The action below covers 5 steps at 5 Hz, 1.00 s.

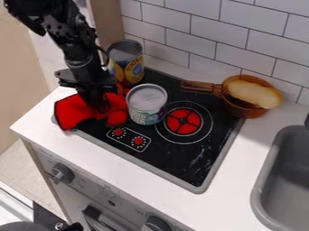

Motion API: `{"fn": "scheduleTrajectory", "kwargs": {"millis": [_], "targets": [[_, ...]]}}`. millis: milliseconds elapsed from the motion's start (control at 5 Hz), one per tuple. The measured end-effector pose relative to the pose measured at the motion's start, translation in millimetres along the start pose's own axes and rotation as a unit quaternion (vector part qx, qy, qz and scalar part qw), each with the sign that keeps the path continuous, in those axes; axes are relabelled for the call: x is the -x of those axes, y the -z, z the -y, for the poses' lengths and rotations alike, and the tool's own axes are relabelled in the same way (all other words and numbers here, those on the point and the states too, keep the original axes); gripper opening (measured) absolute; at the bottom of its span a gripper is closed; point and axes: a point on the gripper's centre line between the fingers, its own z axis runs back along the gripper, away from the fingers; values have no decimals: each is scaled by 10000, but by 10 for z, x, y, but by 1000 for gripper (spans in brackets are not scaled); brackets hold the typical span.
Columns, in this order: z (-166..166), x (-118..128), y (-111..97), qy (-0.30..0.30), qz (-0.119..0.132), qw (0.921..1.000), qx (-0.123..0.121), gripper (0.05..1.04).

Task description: Moved red t-shirt shaped cloth to bottom left

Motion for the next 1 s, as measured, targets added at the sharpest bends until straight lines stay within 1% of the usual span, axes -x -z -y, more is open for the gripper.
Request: {"fn": "scheduleTrajectory", "kwargs": {"millis": [200, 400, 600, 800, 1000], "targets": [[-84, 6, 31, 43, 134, 9998, -117, 52], [-250, 14, 47, 202, 193, 9990, -350, 52], [-504, 121, 43, 335, 31, 9988, -355, 52], [-667, 291, 29, 360, -106, 9991, -193, 52], [-653, 502, -24, 545, -439, 9975, 56, 52]]}}
